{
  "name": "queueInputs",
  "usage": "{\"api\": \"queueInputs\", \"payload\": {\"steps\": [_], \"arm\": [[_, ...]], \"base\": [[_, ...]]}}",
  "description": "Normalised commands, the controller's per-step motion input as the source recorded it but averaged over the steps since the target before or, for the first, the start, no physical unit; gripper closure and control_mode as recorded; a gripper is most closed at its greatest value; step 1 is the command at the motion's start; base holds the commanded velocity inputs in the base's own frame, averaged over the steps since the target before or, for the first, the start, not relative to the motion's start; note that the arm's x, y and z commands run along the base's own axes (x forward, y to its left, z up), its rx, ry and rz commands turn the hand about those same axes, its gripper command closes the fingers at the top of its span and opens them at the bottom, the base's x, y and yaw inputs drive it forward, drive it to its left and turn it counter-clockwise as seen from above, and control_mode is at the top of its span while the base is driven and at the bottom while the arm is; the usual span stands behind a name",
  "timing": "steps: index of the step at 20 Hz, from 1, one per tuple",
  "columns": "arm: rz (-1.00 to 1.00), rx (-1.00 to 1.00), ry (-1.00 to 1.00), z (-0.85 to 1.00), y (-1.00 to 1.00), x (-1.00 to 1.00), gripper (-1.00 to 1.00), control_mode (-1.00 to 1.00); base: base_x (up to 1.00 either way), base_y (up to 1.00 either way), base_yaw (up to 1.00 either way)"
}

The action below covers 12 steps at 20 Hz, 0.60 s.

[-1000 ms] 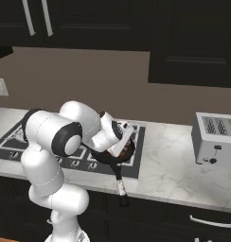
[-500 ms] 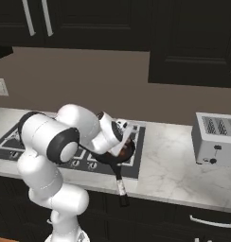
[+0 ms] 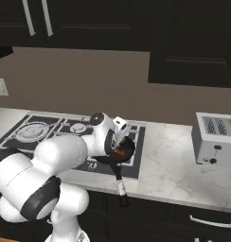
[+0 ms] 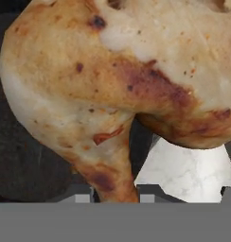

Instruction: Take the chicken drumsticks from the pan and place one on each plate on the dining counter.

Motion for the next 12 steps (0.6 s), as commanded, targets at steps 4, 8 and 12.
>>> {"api": "queueInputs", "payload": {"steps": [4,8,12], "arm": [[0.03,0.17,0.25,1.00,0.10,-0.81,1.00,-1.00],[0.02,0.03,0.25,1.00,0.28,-0.99,1.00,-1.00],[0.00,0.04,0.04,0.55,0.53,-1.00,1.00,-1.00]], "base": [[0.00,0.00,0.00],[0.00,0.00,0.00],[0.00,0.00,0.00]]}}
